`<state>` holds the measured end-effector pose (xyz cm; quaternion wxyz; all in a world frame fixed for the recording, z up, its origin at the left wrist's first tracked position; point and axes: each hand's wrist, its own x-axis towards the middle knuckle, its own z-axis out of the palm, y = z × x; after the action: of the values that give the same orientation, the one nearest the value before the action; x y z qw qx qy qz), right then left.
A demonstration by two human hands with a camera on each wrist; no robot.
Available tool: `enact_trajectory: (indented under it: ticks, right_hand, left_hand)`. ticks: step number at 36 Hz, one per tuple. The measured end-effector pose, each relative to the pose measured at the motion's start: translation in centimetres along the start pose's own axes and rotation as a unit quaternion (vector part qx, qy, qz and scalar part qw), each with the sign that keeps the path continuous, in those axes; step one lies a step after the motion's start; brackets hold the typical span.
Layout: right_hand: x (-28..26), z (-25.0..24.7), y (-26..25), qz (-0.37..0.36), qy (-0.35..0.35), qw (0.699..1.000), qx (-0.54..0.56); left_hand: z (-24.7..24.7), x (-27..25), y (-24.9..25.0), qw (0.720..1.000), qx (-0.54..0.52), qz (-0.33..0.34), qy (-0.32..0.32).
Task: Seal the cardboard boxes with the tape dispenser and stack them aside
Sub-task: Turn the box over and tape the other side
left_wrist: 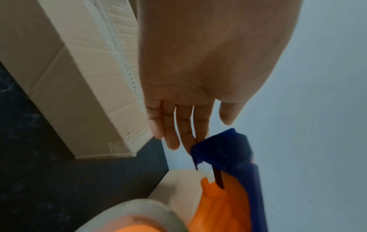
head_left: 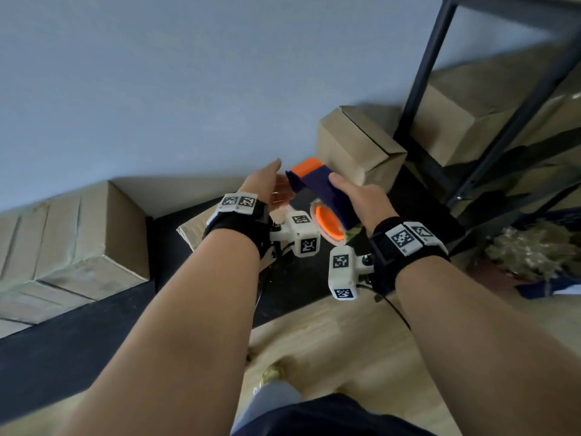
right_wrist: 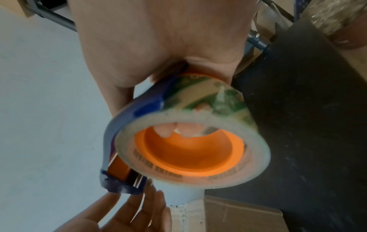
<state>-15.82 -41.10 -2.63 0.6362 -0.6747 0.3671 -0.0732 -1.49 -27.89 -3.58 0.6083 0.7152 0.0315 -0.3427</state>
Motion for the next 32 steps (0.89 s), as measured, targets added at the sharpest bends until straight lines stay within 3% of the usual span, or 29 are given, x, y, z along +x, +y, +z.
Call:
enact_trajectory:
  ticks: [6,13,16,25,32]
  right_hand:
    - [-1.1,-0.5,0.5,-0.022,-0.012,1.000,-0.016]
    - [-1.8,-0.3,0.0,-0.005,-0.019,0.999,-0.027]
    - [-1.8,0.4,-0.2,0.008,-0.025,0.999,-0.036]
    - [-1.0,1.9,-0.9,0.007,0.016,0.997,-0.074]
    - [-0.5,2.2,-0.1,0.036,0.031,0.996,-0.080]
  left_hand:
    - [0.2,-0.5,-0.2,0.998,0.003,-0.030,-0.048]
    - [-1.2,1.0,-0.9,0.998,0.031,-0.030,-0.049]
    - [-2.2,1.8,-0.6,0.999,0.040,-0.010,-0.019]
    - [-1.8,4.0,1.6,0.983,0.175,0.031,-0.050]
    - [-4.7,7.5,3.1,0.973,0.196,0.095,0.075]
